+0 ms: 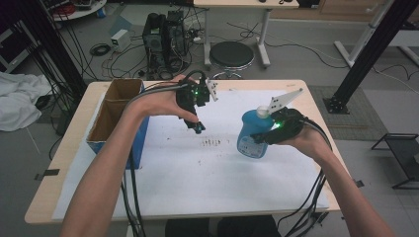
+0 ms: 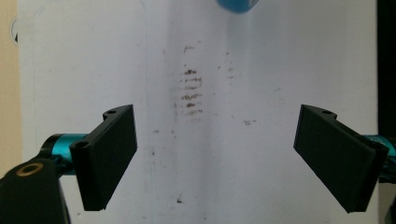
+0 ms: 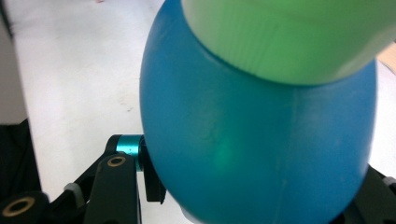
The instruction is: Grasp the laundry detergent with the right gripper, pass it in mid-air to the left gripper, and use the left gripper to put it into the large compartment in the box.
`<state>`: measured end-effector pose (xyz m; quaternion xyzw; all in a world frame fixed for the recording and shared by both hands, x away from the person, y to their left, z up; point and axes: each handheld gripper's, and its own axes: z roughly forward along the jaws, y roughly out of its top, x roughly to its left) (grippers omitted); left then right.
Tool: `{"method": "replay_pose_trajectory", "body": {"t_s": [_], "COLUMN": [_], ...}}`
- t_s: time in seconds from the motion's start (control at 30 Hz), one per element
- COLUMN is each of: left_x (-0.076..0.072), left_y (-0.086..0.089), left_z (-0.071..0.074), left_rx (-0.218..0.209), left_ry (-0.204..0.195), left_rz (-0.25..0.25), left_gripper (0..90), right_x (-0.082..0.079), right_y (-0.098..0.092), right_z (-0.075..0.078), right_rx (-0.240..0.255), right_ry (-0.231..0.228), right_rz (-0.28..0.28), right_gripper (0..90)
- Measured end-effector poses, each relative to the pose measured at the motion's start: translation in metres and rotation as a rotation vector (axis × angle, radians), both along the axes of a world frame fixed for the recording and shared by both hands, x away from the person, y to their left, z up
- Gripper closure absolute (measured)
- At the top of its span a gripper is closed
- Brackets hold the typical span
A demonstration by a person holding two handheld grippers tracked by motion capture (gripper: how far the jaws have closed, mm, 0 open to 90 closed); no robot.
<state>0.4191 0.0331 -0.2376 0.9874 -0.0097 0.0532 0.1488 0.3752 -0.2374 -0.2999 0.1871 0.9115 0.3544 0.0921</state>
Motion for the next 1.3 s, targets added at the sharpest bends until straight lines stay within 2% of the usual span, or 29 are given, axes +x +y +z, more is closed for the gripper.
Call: {"method": "replay_pose_trajectory", "body": {"t_s": [0.03,0.07,0.13,0.2,0.27,0.3,0.33,0.37,0.4,0.57,0.6,0.7,0.77,0.93,0.97,1.0,1.07,1.1,1.13,1.17,1.2,1.23,1.3], "left_x": [0.0,-0.002,-0.003,-0.006,-0.008,-0.009,-0.01,-0.01,-0.011,-0.015,-0.016,-0.017,-0.017,-0.02,-0.02,-0.021,-0.021,-0.021,-0.02,-0.02,-0.02,-0.021,-0.021], "left_y": [0.0,-0.002,-0.004,-0.008,-0.013,-0.015,-0.018,-0.021,-0.024,-0.039,-0.041,-0.05,-0.052,-0.058,-0.059,-0.06,-0.061,-0.061,-0.063,-0.063,-0.064,-0.065,-0.065], "left_z": [0.0,0.006,0.01,0.014,0.014,0.013,0.013,0.012,0.011,0.01,0.01,0.008,0.007,0.004,0.003,0.002,0.002,0.002,0.0,0.0,-0.001,-0.002,-0.002], "left_rx": [0.0,-0.018,-0.025,-0.039,-0.047,-0.052,-0.053,-0.05,-0.05,-0.068,-0.069,-0.069,-0.066,-0.086,-0.085,-0.08,-0.078,-0.079,-0.082,-0.082,-0.079,-0.077,-0.077], "left_ry": [0.0,0.015,0.026,0.046,0.06,0.068,0.072,0.076,0.08,0.106,0.105,0.108,0.107,0.117,0.122,0.119,0.119,0.119,0.126,0.126,0.127,0.127,0.123], "left_rz": [0.0,-0.002,-0.002,0.008,0.006,0.005,0.003,0.0,0.001,-0.016,-0.02,-0.025,-0.026,-0.023,-0.026,-0.028,-0.029,-0.032,-0.039,-0.039,-0.042,-0.04,-0.037], "left_gripper": [13.4,13.4,13.4,13.4,13.4,13.4,13.4,13.4,13.4,13.4,13.4,13.5,14.3,17.8,17.9,17.9,17.9,20.7,21.2,21.2,21.2,21.2,21.2], "right_x": [0.0,0.002,0.003,0.004,0.002,0.003,0.002,0.002,0.0,0.001,0.0,0.001,0.0,0.001,0.002,0.0,0.0,0.0,0.002,0.003,0.004,0.003,0.002], "right_y": [0.0,0.006,0.008,0.015,0.02,0.022,0.025,0.028,0.03,0.039,0.041,0.045,0.045,0.05,0.051,0.051,0.051,0.052,0.053,0.054,0.054,0.057,0.057], "right_z": [0.0,-0.001,-0.002,-0.004,-0.006,-0.007,-0.007,-0.009,-0.008,-0.008,-0.008,-0.006,-0.005,-0.002,-0.003,-0.002,-0.002,-0.003,-0.003,-0.004,-0.004,-0.004,-0.004], "right_rx": [0.0,-0.013,-0.008,-0.004,-0.003,-0.003,0.0,0.0,-0.002,-0.013,-0.016,-0.007,-0.008,0.009,0.017,0.005,0.004,0.003,0.012,0.02,0.015,0.048,0.04], "right_ry": [0.0,0.011,0.007,0.019,0.053,0.03,0.03,0.041,0.062,0.023,0.054,0.04,0.054,0.038,0.017,0.047,0.049,0.054,0.013,0.001,0.0,0.007,0.022], "right_rz": [0.0,0.045,0.052,0.096,0.126,0.147,0.148,0.177,0.181,0.232,0.233,0.249,0.246,0.255,0.268,0.257,0.254,0.251,0.271,0.282,0.291,0.286,0.269], "right_gripper": [44.8,44.8,44.8,44.8,44.8,44.9,44.9,44.9,44.9,44.9,44.9,44.8,44.8,44.8,44.8,44.8,44.8,44.8,44.8,44.8,44.8,44.8,44.8]}}
